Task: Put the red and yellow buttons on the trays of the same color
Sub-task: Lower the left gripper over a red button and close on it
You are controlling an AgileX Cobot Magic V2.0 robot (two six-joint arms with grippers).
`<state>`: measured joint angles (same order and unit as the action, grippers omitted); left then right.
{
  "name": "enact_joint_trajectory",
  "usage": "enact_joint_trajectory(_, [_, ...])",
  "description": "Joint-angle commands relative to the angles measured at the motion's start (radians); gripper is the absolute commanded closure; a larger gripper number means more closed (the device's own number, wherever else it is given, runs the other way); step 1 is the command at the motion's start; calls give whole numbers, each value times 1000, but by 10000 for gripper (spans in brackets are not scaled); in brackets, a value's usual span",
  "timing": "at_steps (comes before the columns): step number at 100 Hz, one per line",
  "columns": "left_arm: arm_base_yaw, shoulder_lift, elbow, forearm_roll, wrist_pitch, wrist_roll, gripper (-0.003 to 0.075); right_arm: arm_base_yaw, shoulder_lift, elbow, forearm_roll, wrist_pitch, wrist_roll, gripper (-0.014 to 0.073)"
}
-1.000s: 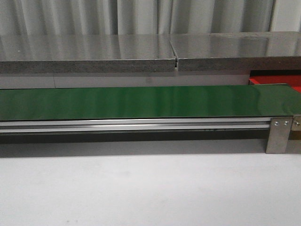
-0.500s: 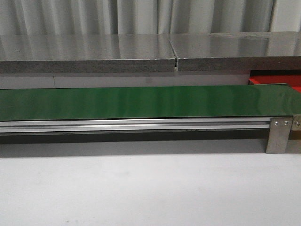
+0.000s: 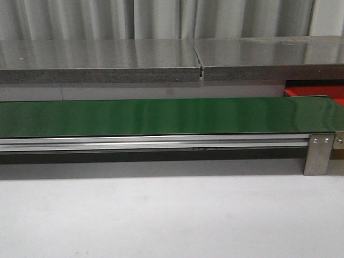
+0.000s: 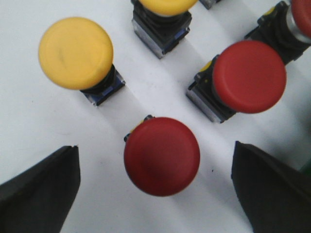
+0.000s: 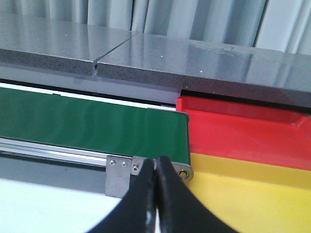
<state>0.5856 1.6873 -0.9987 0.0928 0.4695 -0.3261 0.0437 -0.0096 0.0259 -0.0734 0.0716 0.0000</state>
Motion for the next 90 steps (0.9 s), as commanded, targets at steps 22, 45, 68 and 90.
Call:
enact_joint_trajectory(22, [2, 20, -77, 1, -44, -11, 100, 1, -14, -9, -11, -84, -7, 654])
enact_joint_trajectory(45, [2, 22, -78, 3, -61, -11, 100, 1, -14, -9, -11, -84, -7, 654])
enact_joint_trajectory(68, [2, 22, -78, 3, -61, -11, 100, 1, -14, -9, -11, -84, -7, 654])
enact_joint_trajectory(90, [2, 38, -78, -1, -61, -11, 100, 1, -14, -9, -11, -84, -7, 654])
